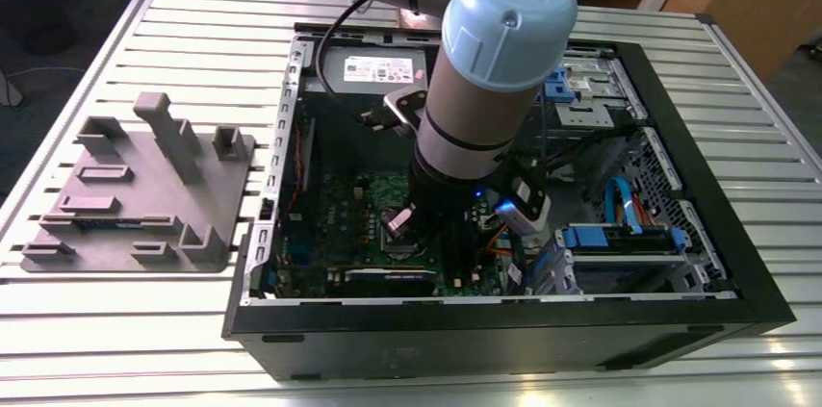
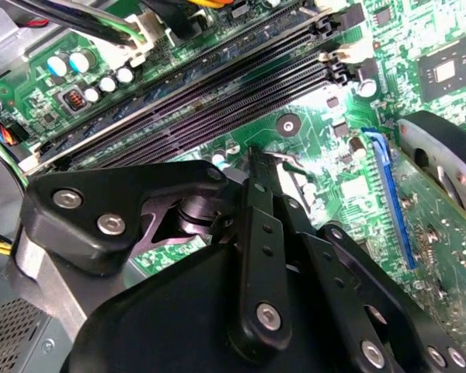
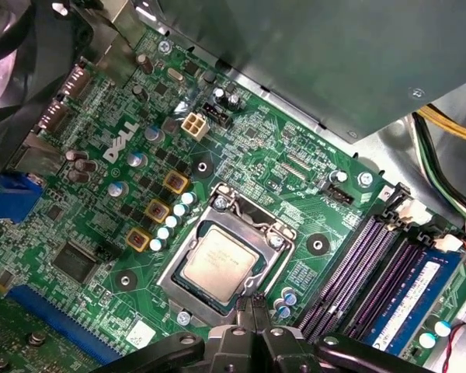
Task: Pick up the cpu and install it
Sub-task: 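Install the first cpu locking lever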
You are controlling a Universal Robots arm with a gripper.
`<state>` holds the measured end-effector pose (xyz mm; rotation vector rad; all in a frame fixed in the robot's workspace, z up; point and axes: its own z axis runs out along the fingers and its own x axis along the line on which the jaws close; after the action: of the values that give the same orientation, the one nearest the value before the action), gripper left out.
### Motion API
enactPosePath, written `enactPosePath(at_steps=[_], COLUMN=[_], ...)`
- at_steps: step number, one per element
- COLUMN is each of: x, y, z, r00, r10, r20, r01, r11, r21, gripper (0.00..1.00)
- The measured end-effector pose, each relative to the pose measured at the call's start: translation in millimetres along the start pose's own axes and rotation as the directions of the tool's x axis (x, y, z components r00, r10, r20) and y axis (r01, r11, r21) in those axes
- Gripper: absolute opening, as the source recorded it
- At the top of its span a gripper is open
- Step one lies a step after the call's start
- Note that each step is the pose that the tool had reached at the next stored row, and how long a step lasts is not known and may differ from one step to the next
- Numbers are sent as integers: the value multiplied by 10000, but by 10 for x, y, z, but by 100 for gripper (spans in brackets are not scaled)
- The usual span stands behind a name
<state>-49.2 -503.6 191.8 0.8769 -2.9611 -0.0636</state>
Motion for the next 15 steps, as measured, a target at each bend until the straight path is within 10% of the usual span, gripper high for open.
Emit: enactPosePath(at_steps=[15], x=[27], y=[-3], z=[3], r00=[10000], r10=[0], r20=[4], r01=[0], r11=[10000], r21=[0], gripper=[10])
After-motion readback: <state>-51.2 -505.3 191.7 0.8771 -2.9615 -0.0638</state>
